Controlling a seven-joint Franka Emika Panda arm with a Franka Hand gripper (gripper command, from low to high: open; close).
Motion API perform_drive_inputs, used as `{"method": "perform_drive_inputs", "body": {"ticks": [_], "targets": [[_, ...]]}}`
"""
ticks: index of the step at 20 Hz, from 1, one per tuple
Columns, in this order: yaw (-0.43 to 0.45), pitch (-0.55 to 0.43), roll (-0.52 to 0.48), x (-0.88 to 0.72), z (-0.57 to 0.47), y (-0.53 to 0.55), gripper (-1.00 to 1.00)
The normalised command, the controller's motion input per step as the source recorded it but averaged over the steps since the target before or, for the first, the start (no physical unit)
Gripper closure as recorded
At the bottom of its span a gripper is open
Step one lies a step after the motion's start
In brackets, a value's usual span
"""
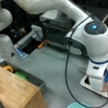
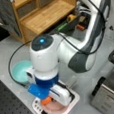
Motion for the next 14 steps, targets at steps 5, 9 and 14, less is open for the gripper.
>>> {"method": "perform_drive_inputs", "body": {"ticks": [5, 9, 14], "targets": [[-0.076, -0.007, -0.154, 0.06, -0.03, 0.18, 1.00], [-0.079, -0.009, -0.163, 0.05, -0.02, 0.19, 1.00], [-0.086, 0.003, -0.173, 0.03, -0.03, 0.19, -1.00]]}}
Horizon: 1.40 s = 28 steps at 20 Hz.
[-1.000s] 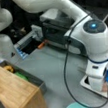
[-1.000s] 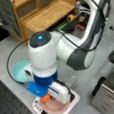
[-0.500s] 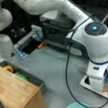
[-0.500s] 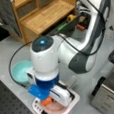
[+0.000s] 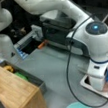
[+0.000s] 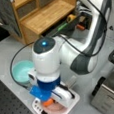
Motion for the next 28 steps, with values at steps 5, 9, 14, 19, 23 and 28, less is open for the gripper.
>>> {"method": "perform_drive_inputs", "body": {"ticks": [5, 9, 14, 19, 23, 28], "targets": [[-0.045, -0.008, -0.188, 0.00, -0.04, 0.10, -1.00], [-0.020, -0.007, -0.193, -0.02, -0.02, 0.05, -1.00], [-0.008, 0.007, -0.209, -0.07, 0.03, 0.06, -1.00], [0.015, 0.056, -0.238, -0.22, 0.18, 0.02, -1.00], [0.067, 0.092, -0.263, -0.37, 0.34, -0.05, -1.00], [0.087, 0.009, -0.271, -0.38, 0.21, -0.12, -1.00]]}}
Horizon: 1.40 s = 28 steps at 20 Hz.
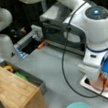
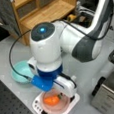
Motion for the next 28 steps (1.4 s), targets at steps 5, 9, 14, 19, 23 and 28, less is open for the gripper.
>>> {"method": "perform_drive_inputs", "body": {"ticks": [5, 9, 14, 19, 23, 28], "targets": [[0.086, -0.126, -0.217, -0.49, 0.01, -0.24, -1.00], [0.036, -0.176, -0.127, -0.78, -0.04, -0.34, -1.00], [0.035, -0.230, -0.049, -0.98, -0.12, -0.32, -1.00], [0.042, -0.285, -0.006, -0.99, -0.21, -0.25, -1.00], [0.037, -0.330, -0.014, -0.81, -0.19, -0.23, -1.00], [0.073, -0.298, -0.108, -0.63, -0.03, -0.26, -1.00]]}}
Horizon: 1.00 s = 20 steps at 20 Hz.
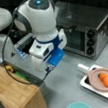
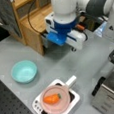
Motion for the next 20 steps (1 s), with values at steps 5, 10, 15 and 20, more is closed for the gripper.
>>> {"method": "perform_drive_inputs", "body": {"ticks": [5, 10, 15, 20], "targets": [[0.131, -0.174, -0.218, -0.43, 0.14, -0.11, -1.00], [0.127, -0.070, -0.169, -0.40, 0.13, -0.08, -1.00], [0.118, -0.044, -0.082, -0.31, -0.10, -0.27, -1.00], [0.130, -0.067, -0.014, -0.20, -0.25, -0.44, -1.00]]}}
